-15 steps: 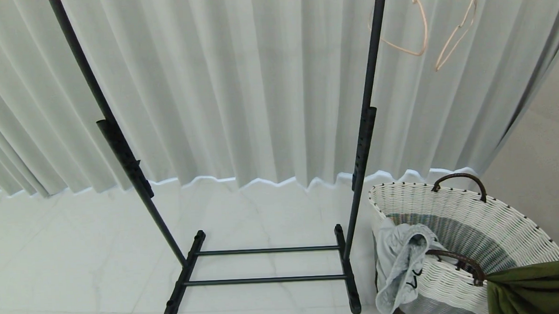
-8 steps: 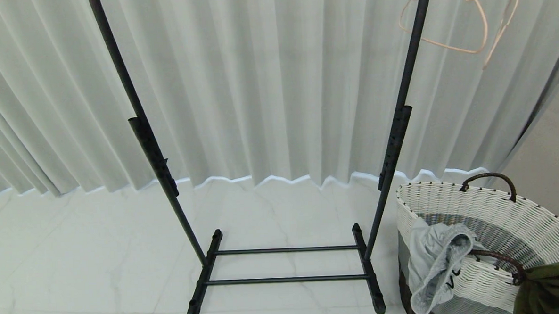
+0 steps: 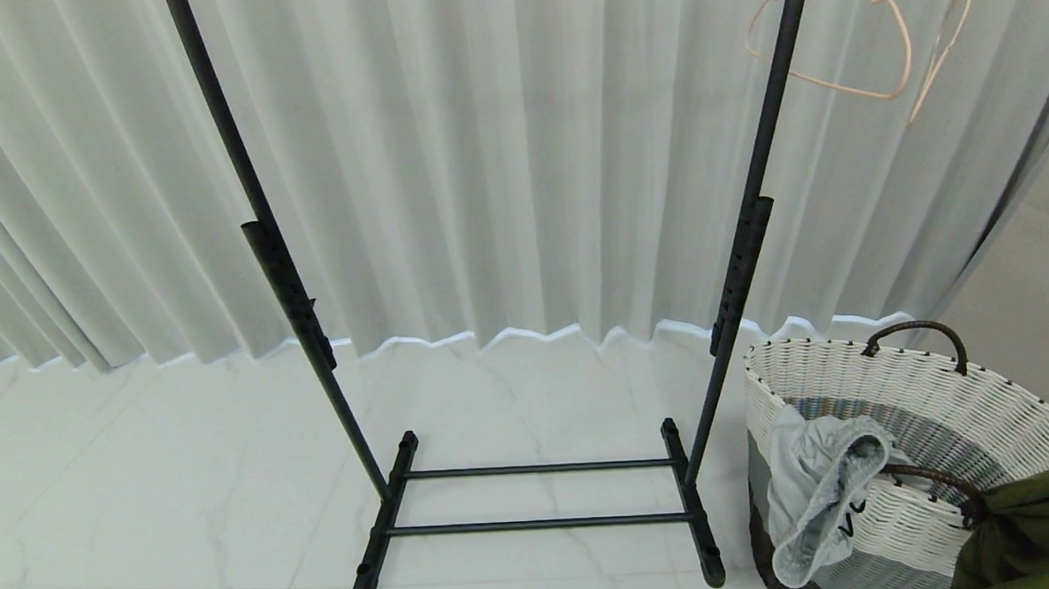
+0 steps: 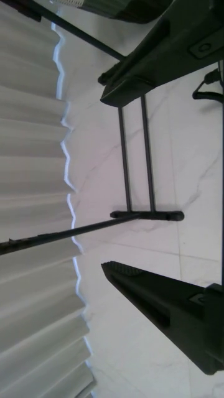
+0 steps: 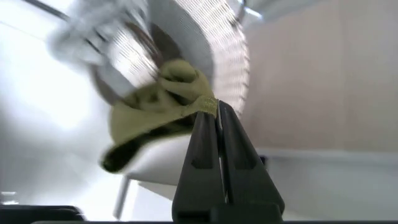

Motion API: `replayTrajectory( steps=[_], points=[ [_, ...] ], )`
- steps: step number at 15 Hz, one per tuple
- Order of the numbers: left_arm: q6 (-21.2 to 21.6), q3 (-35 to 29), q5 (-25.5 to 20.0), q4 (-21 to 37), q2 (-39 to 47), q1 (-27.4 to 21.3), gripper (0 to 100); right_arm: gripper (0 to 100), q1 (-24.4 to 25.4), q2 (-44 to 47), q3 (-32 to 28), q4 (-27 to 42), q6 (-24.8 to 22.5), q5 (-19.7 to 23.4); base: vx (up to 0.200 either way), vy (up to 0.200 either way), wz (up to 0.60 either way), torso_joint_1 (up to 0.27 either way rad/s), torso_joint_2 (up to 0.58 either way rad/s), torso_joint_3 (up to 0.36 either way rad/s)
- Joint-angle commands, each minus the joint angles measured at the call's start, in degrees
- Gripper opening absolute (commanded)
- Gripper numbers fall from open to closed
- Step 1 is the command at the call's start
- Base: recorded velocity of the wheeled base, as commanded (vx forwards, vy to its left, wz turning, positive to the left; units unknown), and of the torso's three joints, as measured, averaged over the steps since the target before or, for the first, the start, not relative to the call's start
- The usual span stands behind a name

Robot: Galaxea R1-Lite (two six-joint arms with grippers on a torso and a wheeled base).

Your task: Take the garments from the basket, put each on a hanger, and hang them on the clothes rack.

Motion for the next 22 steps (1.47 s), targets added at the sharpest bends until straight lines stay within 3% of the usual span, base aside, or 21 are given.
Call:
replayTrajectory(
  steps=[1, 3, 5, 9, 10, 11, 13, 15, 16, 17, 19, 22],
  points=[
    [0.1, 0.0, 0.0, 0.0, 0.1, 0.0, 100, 0, 6.3, 5.7, -11.5, 9.4, 4.2, 3.8, 0.000, 0.000, 0.00, 0.000, 0.00, 0.000],
    [0.1, 0.0, 0.0, 0.0, 0.1, 0.0, 100, 0, 12.5, 7.6, -18.9, 16.9, 7.8, 7.7, 0.000, 0.000, 0.00, 0.000, 0.00, 0.000],
    [0.1, 0.0, 0.0, 0.0, 0.1, 0.0, 100, 0, 19.2, 8.8, -22.4, 19.8, 11.2, 10.9, 0.000, 0.000, 0.00, 0.000, 0.00, 0.000],
    [-0.2, 0.2, 0.0, -0.4, 0.1, 0.0, 100, 0, 35.9, 10.2, -23.4, 18.5, 19.0, 15.9, 0.000, 0.000, 0.00, 0.000, 0.00, 0.000],
    [-0.2, 0.2, -0.1, -0.5, 0.1, 0.0, 100, 0, 37.2, 10.4, -23.4, 17.9, 19.6, 15.9, 0.000, 0.000, 0.00, 0.000, 0.00, 0.000],
    [-0.4, -1.5, -0.4, -2.1, 0.2, -0.1, 100, 0, 41.1, 12.3, -23.0, 13.3, 22.5, 15.8, 0.000, 0.000, 0.00, 0.000, 0.00, 0.000],
    [-5.1, -12.8, -1.6, -4.5, 9.7, -2.5, 100, 0, 41.9, 15.3, -22.3, 8.2, 23.1, 15.6, 0.000, 0.000, 0.00, 0.000, 0.00, 0.000],
    [-4.3, -22.7, -7.0, -4.6, 18.7, -3.3, 100, 0, 42.3, 16.7, -21.6, 6.5, 22.9, 15.3, 0.000, 0.000, 0.00, 0.000, 0.00, 0.000],
    [-4.0, -23.8, -8.1, -4.6, 19.8, -3.3, 100, 0, 42.3, 16.8, -21.6, 6.4, 22.9, 15.3, 0.000, 0.000, 0.00, 0.000, 0.00, 0.000],
    [-3.1, -31.5, -14.3, -4.7, 30.5, -3.5, 100, 0, 42.4, 16.8, -21.4, 6.2, 22.9, 15.3, 0.000, 0.000, 0.00, 0.000, 0.00, 0.000],
    [-3.5, -37.1, -15.5, -4.7, 40.0, -6.5, 100, 0, 42.4, 16.2, -21.3, 5.6, 23.1, 15.4, 0.000, 0.000, 0.00, 0.000, 0.00, 0.000],
    [-6.7, -41.4, -15.3, -6.9, 55.7, -20.1, 100, 0, 42.5, 15.5, -20.7, 3.7, 23.3, 15.3, 0.000, 0.000, 0.00, 0.000, 0.00, 0.000]
  ],
)
